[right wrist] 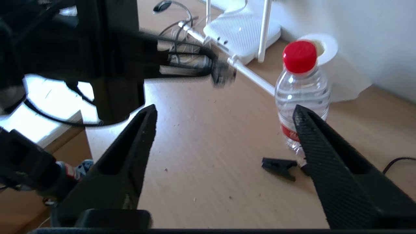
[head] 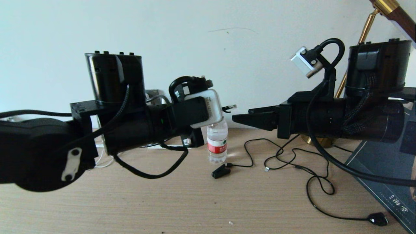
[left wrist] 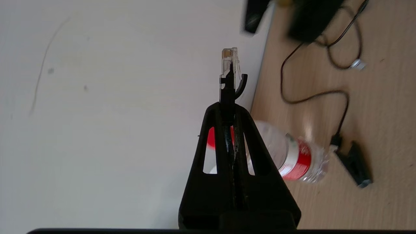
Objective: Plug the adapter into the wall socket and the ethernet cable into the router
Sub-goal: Hand it to the other hand
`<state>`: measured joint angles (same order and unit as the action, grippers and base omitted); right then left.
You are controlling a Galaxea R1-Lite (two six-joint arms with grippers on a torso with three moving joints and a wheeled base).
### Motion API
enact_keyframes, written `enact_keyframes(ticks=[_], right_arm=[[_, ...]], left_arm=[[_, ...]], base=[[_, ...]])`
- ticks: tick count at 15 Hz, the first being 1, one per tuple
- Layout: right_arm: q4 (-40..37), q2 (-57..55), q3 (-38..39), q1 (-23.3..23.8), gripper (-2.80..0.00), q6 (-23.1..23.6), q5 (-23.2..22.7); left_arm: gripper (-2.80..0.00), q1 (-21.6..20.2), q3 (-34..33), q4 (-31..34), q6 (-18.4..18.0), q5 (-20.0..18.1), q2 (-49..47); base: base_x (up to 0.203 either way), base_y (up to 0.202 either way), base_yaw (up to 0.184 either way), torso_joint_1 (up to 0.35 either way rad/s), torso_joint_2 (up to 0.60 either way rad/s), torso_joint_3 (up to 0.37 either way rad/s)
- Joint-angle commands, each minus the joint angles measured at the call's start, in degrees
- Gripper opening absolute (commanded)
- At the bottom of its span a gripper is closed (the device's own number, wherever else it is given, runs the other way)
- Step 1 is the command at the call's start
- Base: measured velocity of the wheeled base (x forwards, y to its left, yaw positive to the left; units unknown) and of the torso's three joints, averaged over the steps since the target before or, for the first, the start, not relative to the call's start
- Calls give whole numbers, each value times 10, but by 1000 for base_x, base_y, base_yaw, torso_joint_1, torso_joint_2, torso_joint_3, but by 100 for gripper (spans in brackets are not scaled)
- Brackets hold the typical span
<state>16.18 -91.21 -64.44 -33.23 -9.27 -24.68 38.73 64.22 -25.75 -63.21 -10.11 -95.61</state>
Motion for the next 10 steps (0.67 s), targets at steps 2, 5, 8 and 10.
enact_keyframes(ticks=[2,5,8,10], right_arm=[[29,1,17,-1,0,32,-1],[68,-1,34,-1,0,37,-1],[73,-5,29,-1,0,54,-1],[73,-5,28,-1,0,54,-1]], left_arm=[[-280,7,-1,-2,-4,2,0],[-280,11,0,-4,-7,0,1],[-280,16,1,-5,-7,-1,1],[-280,24,1,-5,-7,-1,2]], base=[[0,0,0,0,0,0],[0,0,0,0,0,0],[0,0,0,0,0,0],[0,0,0,0,0,0]])
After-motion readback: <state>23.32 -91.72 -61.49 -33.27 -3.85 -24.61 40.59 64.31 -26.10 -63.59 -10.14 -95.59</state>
